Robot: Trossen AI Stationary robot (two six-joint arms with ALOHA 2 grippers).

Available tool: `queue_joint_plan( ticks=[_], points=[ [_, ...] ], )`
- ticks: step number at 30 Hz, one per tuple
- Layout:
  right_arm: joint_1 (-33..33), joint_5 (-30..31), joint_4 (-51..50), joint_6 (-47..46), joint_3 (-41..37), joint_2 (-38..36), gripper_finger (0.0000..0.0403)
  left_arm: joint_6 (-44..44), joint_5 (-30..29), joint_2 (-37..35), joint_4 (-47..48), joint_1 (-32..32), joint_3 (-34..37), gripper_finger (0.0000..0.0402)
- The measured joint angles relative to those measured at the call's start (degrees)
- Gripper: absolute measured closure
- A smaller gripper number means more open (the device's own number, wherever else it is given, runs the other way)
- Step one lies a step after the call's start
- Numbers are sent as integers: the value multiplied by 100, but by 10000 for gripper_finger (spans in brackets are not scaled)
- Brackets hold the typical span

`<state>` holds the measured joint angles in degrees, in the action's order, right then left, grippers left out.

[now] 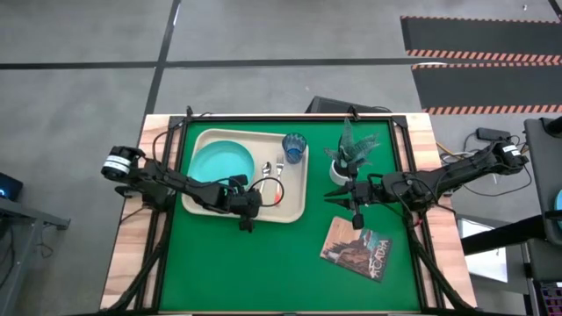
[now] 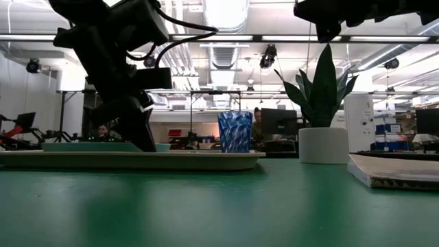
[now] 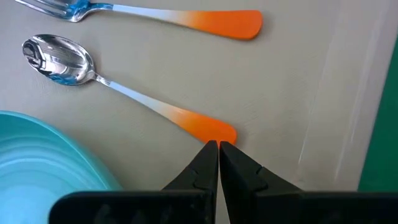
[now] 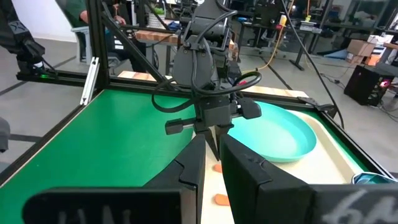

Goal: Pick and place plate/cup/fork/spoon on tray
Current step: Adjust the orange spoon on the gray serving tray

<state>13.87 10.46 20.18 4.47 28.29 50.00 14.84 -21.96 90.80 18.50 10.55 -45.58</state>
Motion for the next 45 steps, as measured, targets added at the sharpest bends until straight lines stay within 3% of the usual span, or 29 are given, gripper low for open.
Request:
queue_joint_plan(
  ticks=[24,45],
  points=[
    [0,2,-22,2,2,0,360,139,13,64,-50,2,87,401],
    [-2,2,-28,2,2,2,360,132,24,293,-629,-5,70,401]
  ],
)
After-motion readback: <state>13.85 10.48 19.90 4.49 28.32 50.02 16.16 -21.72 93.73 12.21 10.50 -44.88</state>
